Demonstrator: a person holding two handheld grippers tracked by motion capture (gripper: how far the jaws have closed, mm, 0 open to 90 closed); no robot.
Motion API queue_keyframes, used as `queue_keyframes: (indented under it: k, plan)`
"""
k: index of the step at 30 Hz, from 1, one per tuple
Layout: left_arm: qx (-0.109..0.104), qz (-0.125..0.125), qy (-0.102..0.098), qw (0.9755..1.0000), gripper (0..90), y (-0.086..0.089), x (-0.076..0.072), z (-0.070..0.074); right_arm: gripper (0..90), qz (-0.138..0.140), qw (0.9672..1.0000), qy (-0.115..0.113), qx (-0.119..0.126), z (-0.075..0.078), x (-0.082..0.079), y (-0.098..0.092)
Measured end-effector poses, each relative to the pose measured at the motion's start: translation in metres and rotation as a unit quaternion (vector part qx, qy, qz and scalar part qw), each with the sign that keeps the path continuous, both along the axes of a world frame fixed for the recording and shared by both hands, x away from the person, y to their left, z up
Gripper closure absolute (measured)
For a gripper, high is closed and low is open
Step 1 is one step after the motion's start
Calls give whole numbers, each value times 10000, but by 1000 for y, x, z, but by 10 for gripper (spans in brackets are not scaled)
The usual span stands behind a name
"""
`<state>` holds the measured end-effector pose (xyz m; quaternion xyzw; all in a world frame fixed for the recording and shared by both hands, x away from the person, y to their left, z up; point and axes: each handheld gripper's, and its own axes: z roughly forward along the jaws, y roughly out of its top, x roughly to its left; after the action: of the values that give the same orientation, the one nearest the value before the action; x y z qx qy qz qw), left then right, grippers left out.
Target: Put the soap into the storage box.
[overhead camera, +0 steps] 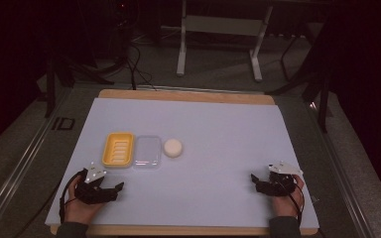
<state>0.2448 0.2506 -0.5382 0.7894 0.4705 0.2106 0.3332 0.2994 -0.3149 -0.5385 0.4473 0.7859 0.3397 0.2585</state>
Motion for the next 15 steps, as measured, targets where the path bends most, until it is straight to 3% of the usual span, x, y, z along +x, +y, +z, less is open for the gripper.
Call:
queue_keyframes:
  k: [6,11,15]
  plan:
    - [12,-169,-9,9999,206,-7,0,5,187,165,9993,-263,197,2,-6,-3]
    - [-10,-332,-3,9994,209,-12,2,9,224,204,9995,-196,126,1,-5,-1]
    - [50,-484,7,9988,210,-14,3,14,187,196,9994,-239,158,1,-6,-2]
